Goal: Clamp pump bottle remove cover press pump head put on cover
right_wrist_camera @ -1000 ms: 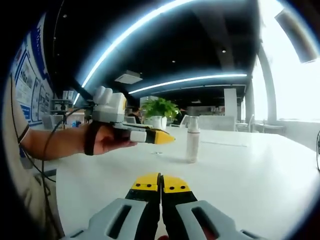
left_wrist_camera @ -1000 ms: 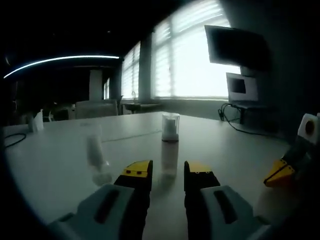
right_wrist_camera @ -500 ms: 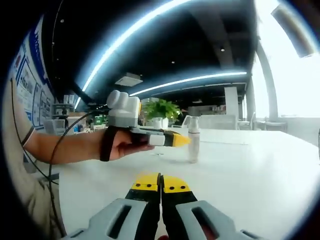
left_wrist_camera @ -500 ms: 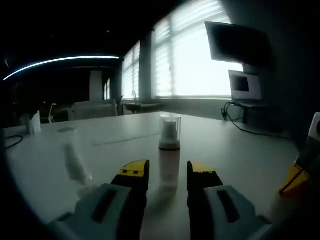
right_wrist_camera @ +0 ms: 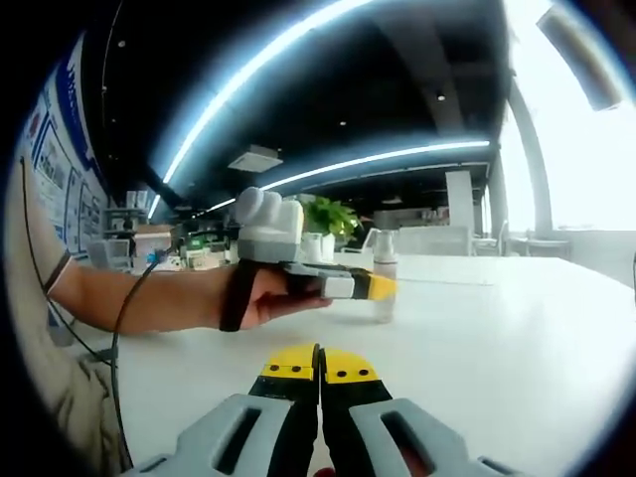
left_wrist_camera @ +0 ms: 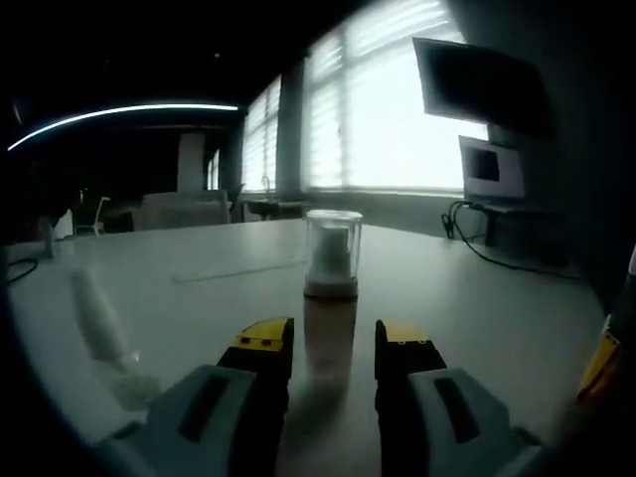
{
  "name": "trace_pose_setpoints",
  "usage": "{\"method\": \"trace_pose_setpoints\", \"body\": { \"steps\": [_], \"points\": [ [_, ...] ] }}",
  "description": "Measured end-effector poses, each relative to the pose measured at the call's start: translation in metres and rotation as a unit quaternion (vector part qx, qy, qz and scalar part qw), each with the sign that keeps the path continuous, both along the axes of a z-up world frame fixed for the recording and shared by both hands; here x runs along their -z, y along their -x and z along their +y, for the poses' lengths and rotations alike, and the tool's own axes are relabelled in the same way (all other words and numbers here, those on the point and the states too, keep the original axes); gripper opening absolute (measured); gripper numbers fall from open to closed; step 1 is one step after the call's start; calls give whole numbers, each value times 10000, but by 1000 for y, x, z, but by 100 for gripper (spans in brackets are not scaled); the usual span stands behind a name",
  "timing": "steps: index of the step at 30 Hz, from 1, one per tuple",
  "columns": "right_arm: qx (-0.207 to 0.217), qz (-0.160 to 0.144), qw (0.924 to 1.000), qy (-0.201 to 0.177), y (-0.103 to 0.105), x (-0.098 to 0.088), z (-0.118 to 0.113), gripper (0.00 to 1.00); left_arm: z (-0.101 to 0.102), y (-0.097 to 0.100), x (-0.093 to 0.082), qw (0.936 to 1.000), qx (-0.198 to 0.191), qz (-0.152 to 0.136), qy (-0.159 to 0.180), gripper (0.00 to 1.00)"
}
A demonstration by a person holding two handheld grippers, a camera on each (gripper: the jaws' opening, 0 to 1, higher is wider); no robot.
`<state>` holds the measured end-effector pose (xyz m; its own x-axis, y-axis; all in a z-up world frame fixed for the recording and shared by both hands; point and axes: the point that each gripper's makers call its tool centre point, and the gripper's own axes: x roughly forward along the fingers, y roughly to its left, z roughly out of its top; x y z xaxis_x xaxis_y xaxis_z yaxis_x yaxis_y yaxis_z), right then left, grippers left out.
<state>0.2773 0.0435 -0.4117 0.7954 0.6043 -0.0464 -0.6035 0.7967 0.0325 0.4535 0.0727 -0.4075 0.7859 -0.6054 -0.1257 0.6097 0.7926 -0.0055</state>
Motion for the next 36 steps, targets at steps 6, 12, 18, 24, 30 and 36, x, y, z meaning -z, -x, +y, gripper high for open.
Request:
{"method": "trace_pose_setpoints", "body": {
  "steps": [6, 12, 18, 24, 30, 36],
  "points": [
    [-5, 17, 10000, -38, 0, 0, -1, 0, -1, -12, 3, 9999, -84, -68, 21, 24],
    [29, 43, 9999, -91, -2, -1, -3, 0, -1, -14, 4, 9999, -110, -97, 39, 24],
    [21, 50, 9999, -87, -2, 0, -3, 0, -8, -15, 5, 9999, -12, -83, 124, 23],
    [55, 61, 9999, -103, -3, 0, -5, 0, -12, -17, 6, 9999, 40, -95, 74, 20],
    [51, 65, 9999, -105, -3, 0, -5, 0, -10, -24, 8, 9999, -61, -64, 95, 16],
    [47, 68, 9999, -95, -3, 0, -4, 0, -5, -30, 7, 9998, -138, -84, 94, 14]
  ]
}}
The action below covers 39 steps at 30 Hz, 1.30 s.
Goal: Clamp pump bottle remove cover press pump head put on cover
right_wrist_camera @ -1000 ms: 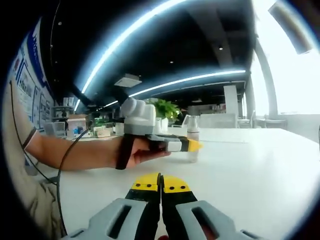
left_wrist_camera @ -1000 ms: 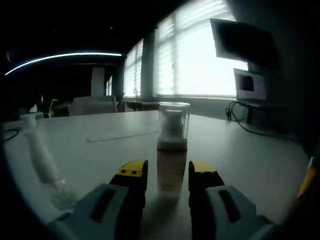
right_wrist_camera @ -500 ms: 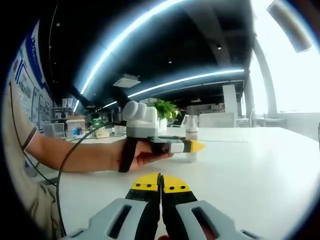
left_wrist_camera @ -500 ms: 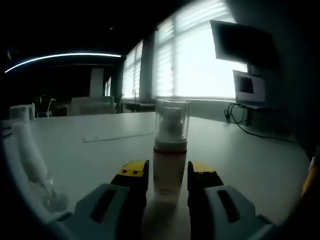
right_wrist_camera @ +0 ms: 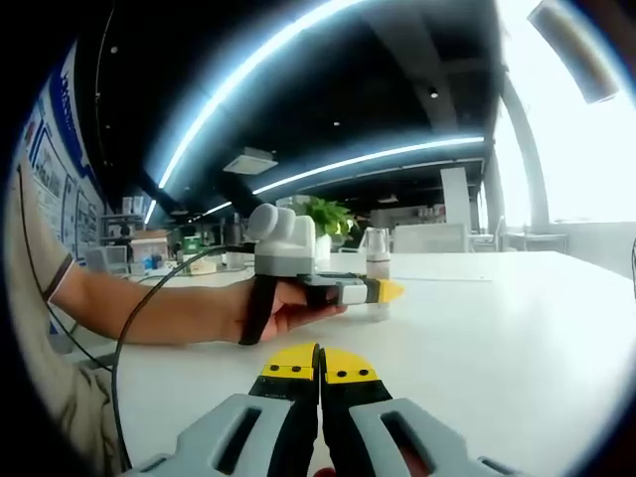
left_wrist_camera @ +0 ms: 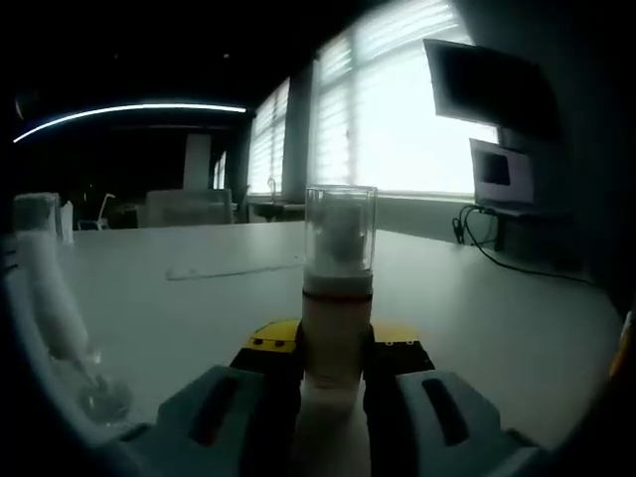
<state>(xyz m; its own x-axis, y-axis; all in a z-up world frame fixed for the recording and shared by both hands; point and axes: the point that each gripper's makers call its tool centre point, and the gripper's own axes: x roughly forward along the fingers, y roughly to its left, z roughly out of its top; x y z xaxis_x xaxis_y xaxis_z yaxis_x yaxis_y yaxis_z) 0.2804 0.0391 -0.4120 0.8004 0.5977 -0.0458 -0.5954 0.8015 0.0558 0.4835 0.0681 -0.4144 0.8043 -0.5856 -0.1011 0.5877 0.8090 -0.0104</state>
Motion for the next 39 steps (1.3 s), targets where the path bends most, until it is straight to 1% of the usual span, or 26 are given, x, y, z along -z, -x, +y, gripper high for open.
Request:
{"method": "trace_pose_setpoints", "body": {
  "steps": [7, 9, 11, 12, 14, 16, 20, 23, 27, 33, 39],
  "points": [
    [-3, 4, 10000, -2, 0, 0, 0, 0, 0, 0, 0, 10000, 50, -26, -24, 14],
    [-2, 6, 10000, -2, 0, 0, 0, 0, -1, 2, -3, 9999, 95, -39, 7, 14],
    [3, 10, 10000, -2, 0, 0, 0, 0, -3, 6, -5, 9999, 137, -82, -26, 14],
    [3, 17, 10000, -9, 0, 0, -1, 0, -4, 7, -8, 9997, 178, -158, -91, 14],
    [2, 22, 10000, -20, 0, 0, 0, 0, -5, 8, -10, 9994, 193, -222, -173, 14],
    [1, 19, 10000, -15, 0, 0, 0, 0, -6, 12, -11, 9993, 197, -251, -193, 14],
    [1, 13, 10000, 1, 0, 0, 0, 0, -5, 16, -11, 9994, 205, -209, -191, 14],
    [2, 12, 10000, 6, 0, 0, 0, 0, -1, 24, -11, 9995, 242, -130, -134, 14],
    [0, 11, 10000, 5, 0, 0, 0, 0, 2, 30, -17, 9995, 306, -50, -43, 14],
    [5, 3, 10000, 30, 0, 0, 1, 0, 3, 53, -25, 9992, 403, -20, 60, 14],
    [7, -5, 10000, 54, 0, 1, 1, 0, 11, 58, -28, 9989, 450, 15, 100, 14]
  ]
}}
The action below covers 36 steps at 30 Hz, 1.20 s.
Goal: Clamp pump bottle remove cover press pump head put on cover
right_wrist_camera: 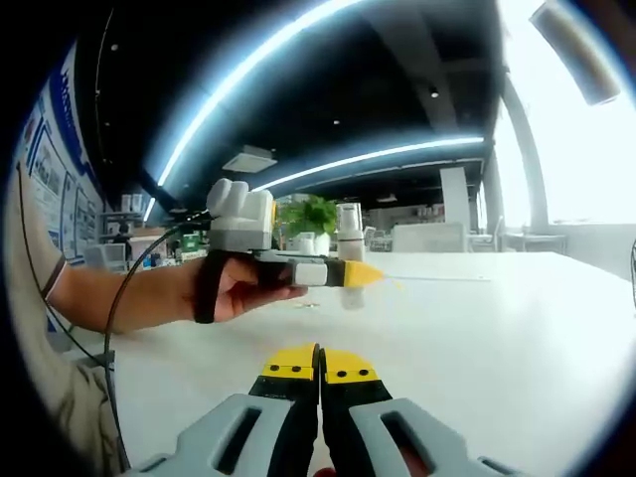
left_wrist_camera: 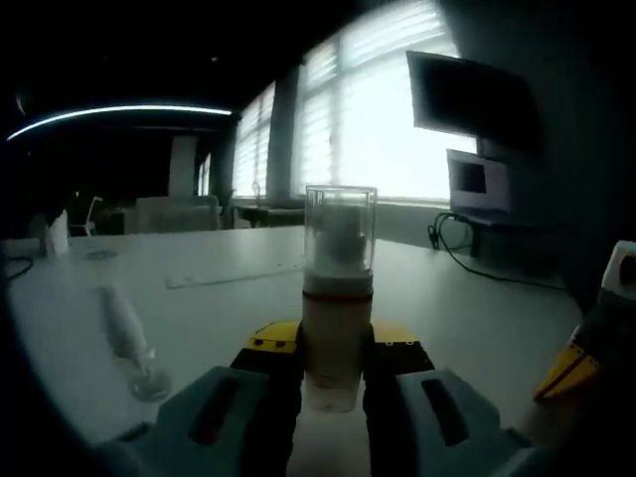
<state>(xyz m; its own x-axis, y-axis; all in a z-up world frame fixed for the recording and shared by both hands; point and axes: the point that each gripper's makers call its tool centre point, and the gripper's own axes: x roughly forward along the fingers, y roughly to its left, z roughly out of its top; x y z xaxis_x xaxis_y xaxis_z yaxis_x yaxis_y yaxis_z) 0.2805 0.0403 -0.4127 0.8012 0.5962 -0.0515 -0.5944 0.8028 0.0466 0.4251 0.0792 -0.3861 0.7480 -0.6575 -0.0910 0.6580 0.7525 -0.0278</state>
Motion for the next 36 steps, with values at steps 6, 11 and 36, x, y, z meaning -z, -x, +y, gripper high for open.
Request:
{"method": "trace_pose_setpoints", "body": {
  "steps": [6, 11, 36],
  "points": [
    [-5, -7, 10000, 15, 0, 0, 1, 0, 12, 9, 1, 9999, -23, -34, -114, 14],
    [-6, -6, 10000, 17, 0, 1, 1, 0, 19, 14, -2, 9999, -23, -68, -92, 14],
    [-6, -19, 10000, 45, 0, 1, 0, 0, 50, 70, -8, 9996, 248, -122, -116, 14]
  ]
}}
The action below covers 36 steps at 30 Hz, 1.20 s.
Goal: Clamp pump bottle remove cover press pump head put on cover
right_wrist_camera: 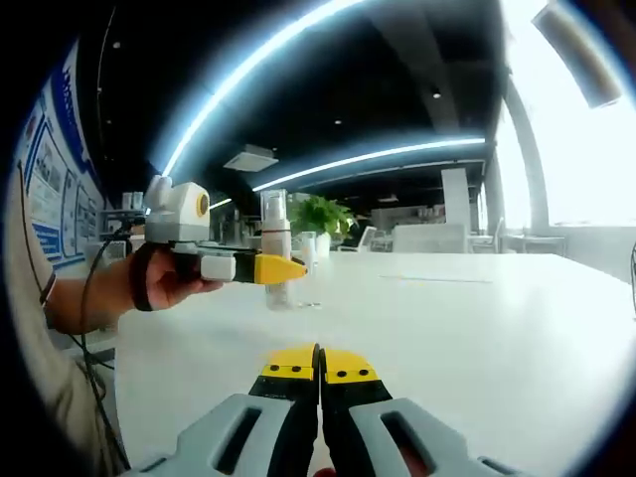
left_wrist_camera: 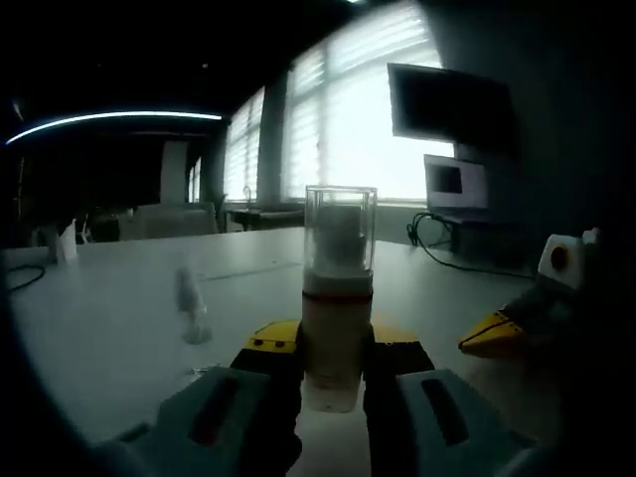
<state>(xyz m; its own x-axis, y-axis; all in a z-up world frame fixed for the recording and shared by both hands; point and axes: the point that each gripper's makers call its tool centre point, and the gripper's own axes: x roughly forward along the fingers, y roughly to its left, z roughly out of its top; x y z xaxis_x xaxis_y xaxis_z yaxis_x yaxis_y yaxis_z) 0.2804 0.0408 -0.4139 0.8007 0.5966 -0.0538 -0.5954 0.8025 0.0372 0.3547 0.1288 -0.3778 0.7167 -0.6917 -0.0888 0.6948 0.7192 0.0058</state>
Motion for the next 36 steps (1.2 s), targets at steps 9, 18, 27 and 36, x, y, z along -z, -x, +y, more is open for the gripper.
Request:
{"method": "trace_pose_setpoints", "body": {
  "steps": [9, 18, 27, 36],
  "points": [
    [33, -2, 10000, 43, -1, 1, -2, 0, 19, 15, 0, 9998, 95, 105, 172, 14],
    [-23, -16, 9999, 118, 1, 1, 1, 0, 25, 36, 14, 9998, 176, 58, 9, 14],
    [-190, -127, 9994, 268, 6, 2, 7, 0, 27, 48, 19, 9995, 300, 75, -2, 14],
    [-220, -158, 9991, 327, 6, 2, 9, 0, 29, 54, 29, 9988, 421, 215, 119, 14]
  ]
}}
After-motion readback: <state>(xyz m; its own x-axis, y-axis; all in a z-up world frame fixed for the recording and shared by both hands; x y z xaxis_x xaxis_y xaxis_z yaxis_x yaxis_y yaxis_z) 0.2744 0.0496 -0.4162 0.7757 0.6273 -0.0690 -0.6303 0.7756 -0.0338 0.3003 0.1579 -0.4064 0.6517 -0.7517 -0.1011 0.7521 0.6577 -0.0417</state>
